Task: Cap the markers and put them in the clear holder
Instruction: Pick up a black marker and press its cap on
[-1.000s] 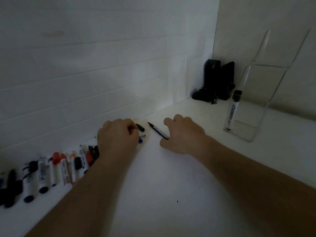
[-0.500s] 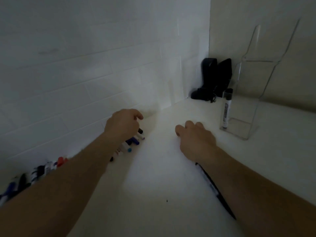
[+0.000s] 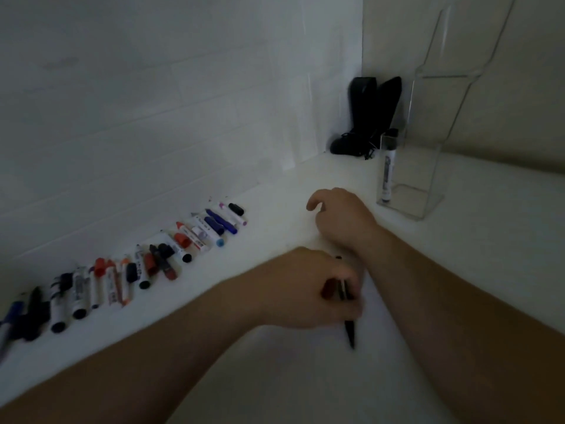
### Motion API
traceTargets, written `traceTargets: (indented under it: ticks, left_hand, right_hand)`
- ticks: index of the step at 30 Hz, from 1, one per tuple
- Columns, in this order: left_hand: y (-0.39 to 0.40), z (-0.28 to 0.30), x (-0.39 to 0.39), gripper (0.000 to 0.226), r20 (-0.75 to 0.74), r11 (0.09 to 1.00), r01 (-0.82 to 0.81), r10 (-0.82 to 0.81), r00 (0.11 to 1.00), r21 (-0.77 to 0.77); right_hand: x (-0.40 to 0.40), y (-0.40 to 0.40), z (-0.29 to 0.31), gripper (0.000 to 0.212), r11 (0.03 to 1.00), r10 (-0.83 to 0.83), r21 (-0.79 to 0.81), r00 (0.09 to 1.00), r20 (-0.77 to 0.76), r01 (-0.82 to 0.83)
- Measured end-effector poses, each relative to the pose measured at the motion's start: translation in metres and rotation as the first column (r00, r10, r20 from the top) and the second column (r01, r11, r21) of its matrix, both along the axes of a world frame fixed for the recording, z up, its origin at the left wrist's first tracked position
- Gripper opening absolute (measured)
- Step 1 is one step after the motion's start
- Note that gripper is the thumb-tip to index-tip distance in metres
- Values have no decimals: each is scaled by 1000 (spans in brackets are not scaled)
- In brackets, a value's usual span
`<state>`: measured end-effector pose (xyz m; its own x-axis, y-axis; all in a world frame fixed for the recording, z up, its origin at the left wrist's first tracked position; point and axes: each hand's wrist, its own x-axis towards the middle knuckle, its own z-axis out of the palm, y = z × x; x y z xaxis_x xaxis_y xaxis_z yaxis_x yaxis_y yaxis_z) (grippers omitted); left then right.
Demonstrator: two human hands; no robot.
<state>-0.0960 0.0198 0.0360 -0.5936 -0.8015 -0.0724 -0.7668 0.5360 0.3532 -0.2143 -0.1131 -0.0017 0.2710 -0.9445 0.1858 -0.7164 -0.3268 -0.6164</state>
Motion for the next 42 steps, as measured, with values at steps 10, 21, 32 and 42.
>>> traceTargets:
  ticks: [10, 21, 32, 42]
  left_hand:
    - [-71, 5, 73, 11, -98, 917, -332, 317, 943, -221]
    - [-146, 28, 177, 31, 208, 820, -467, 546, 812, -330]
    - [-168, 16, 166, 14, 424, 892, -322, 436, 793, -316]
    - [-103, 9, 124, 10, -397, 789, -606, 528, 751, -97]
  right_hand:
    - [-1, -5, 7, 27, 974, 228, -10, 974, 7, -228]
    - [17, 7, -3, 14, 966, 188, -135, 957, -220, -221]
    - [11, -5, -11, 9, 982, 13, -187, 996, 94, 4]
    - [9, -8, -13, 20, 987, 33, -159, 994, 102, -17]
